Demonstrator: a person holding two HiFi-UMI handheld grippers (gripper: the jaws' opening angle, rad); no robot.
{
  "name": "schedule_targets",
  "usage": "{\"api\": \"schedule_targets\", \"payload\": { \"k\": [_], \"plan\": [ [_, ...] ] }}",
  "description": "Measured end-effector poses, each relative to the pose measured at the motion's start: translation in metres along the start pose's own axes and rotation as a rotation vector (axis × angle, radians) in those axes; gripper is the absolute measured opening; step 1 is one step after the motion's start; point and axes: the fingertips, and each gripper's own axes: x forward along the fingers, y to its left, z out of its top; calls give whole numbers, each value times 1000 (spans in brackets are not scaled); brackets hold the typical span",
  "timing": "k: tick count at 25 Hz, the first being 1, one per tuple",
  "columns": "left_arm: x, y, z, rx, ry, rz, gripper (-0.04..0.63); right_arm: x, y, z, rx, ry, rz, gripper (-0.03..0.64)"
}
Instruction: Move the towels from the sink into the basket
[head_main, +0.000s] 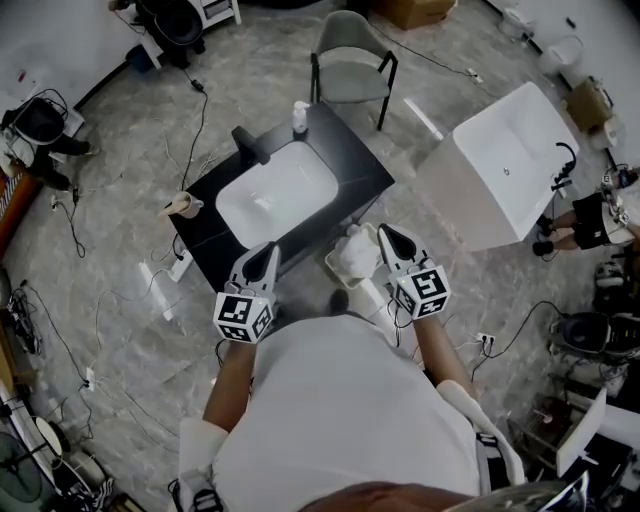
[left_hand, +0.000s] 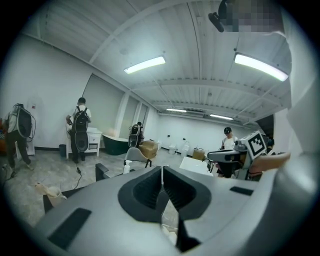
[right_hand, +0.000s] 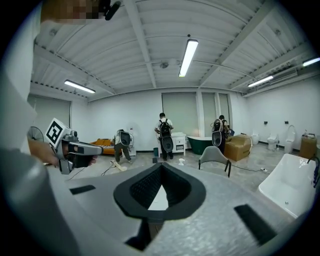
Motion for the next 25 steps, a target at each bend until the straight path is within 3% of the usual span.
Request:
{"api": "schedule_targets", "payload": {
  "k": [25],
  "plan": [
    [5, 16, 1, 5, -7, 18, 12, 13, -2, 9, 3, -25, 6, -6]
  ]
}}
